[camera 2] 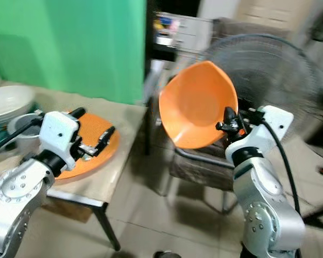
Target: Setting the table
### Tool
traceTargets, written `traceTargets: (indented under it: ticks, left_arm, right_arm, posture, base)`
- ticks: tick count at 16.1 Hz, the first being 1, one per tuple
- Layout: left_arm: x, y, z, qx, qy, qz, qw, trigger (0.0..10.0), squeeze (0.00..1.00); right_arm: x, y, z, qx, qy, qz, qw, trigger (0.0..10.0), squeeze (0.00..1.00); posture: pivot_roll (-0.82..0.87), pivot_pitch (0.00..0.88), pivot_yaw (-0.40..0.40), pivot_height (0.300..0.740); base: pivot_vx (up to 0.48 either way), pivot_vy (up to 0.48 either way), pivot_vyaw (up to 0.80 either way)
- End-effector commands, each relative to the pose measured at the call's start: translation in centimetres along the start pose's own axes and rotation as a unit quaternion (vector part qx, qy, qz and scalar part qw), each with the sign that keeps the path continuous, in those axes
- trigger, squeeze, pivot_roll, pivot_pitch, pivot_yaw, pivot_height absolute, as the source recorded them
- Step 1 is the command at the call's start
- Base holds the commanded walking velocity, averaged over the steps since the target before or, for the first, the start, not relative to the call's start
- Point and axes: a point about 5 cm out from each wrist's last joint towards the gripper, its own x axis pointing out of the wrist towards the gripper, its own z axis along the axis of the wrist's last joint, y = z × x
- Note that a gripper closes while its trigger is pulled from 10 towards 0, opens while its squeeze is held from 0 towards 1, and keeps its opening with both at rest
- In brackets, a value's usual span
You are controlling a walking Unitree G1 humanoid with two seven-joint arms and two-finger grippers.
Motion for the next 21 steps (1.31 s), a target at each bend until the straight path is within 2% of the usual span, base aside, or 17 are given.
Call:
traceTargets:
  ticks: [1, 3, 4, 8, 12, 21]
  left_arm:
    - [0.0, 0.4, 0.1, -0.006, -0.002, 0.017, 1.0, 10.0, 0.0]
    - [0.2, 1.4, 0.1, 0.012, -0.003, 0.056, 0.998, 10.0, 0.0]
    - [0.3, 1.9, 0.0, 0.006, 0.0, 0.074, 0.997, 10.0, 0.0]
    - [0.2, 2.6, -0.2, 0.002, 0.006, 0.096, 0.995, 10.0, 0.0]
    - [0.3, 2.2, -0.3, -0.002, 0.006, 0.082, 0.997, 10.0, 0.0]
    - [0.8, 1.2, 0.0, 0.002, 0.0, 0.016, 1.0, 10.0, 0.0]
  right_arm:
    - [0.2, 0.2, 0.4, -0.003, -0.017, -0.001, 1.0, 10.0, 0.0]
    - [0.5, 0.4, 0.1, -0.004, -0.013, -0.007, 1.0, 10.0, 0.0]
    - [0.6, 0.5, -0.1, -0.003, -0.009, -0.01, 1.0, 10.0, 0.0]
    - [0.9, 0.9, -0.8, -0.004, 0.003, -0.018, 1.0, 10.0, 0.0]
    - [1.0, 1.2, -0.9, 0.002, 0.009, -0.013, 1.0, 10.0, 0.0]
    - [0.6, 0.9, -0.8, 0.017, 0.002, -0.037, 0.999, 10.0, 0.0]
  posture:
    - [0.11, 0.0, -0.066, 0.74]
    - [0.12, 0.0, -0.07, 0.74]
    - [0.12, 0.0, -0.072, 0.74]
    - [0.12, 0.0, -0.075, 0.74]
    - [0.12, 0.0, -0.073, 0.74]
    - [0.11, 0.0, -0.063, 0.74]
  base:
    - [0.0, 0.0, -0.8]
    - [0.0, 0.0, -0.8]
    - [0.0, 0.0, -0.8]
    - [0.0, 0.0, -0.8]
    - [0.0, 0.0, -0.8]
    - [0.315, 0.0, -0.8]
